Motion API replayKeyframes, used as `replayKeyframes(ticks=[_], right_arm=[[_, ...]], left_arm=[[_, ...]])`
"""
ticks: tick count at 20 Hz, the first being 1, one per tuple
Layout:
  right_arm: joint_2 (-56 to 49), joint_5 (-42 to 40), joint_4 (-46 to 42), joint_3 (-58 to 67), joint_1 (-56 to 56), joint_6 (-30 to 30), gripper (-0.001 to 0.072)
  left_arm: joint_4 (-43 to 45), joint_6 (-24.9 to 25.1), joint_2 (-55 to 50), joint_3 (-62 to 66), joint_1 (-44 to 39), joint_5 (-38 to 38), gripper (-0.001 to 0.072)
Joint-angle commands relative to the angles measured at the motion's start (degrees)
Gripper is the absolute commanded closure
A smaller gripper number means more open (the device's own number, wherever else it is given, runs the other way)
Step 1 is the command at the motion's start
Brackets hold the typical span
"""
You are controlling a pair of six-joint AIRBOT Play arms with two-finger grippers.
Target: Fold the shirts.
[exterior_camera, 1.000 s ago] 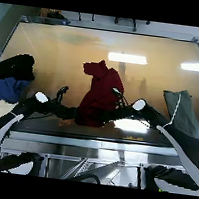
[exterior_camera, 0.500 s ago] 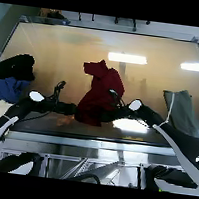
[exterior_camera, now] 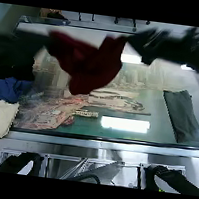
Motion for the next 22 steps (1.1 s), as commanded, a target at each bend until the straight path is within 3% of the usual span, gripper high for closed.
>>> replayKeyframes(ticks=[1, 3, 6, 9, 13, 18, 19, 20, 21, 22], right_arm=[[1.11, 0.61, -4.07, 18.88, -1.38, -0.57, 0.0695], [1.42, 0.70, -4.04, 20.70, -1.38, -0.57, 0.0695], [-0.35, 4.15, -4.07, 19.93, -1.38, -0.17, 0.0695], [-4.68, 7.82, -8.94, 16.33, -1.38, 4.09, 0.0695], [-10.97, 10.86, -20.24, 8.04, -1.38, 8.72, 0.0695], [-20.59, -0.74, -31.30, -5.51, -1.40, 12.37, 0.0694], [-23.04, -3.19, -32.22, -6.36, -1.40, 12.37, 0.0686], [-25.03, -3.87, -32.26, -6.29, -1.77, 12.41, 0.0571], [-25.90, -4.24, -32.52, -6.29, -2.21, 13.22, 0.0376], [-25.92, -3.93, -32.76, -6.29, -3.26, 16.06, 0.0260]], left_arm=[[5.79, -4.96, 0.17, 27.87, 0.07, -0.26, 0.0692], [8.15, -8.68, -4.63, 40.50, 0.07, -4.46, 0.0692], [8.28, -10.67, -9.99, 43.82, 0.07, -8.50, 0.0691], [6.88, -9.29, -12.85, 27.02, 0.04, -7.21, 0.0690], [6.88, -2.12, -21.33, 9.49, 0.04, -2.16, 0.0691], [6.84, 3.19, -37.35, 4.37, 0.07, 7.65, 0.0664], [7.17, 3.15, -40.17, 5.11, 0.44, 6.78, 0.0220], [6.88, 2.40, -42.29, 5.97, 1.25, 5.22, 0.0016], [6.99, 2.10, -44.13, 7.34, 2.29, 1.75, 0.0000], [7.13, 2.05, -45.55, 9.01, 3.61, -2.19, 0.0001]])
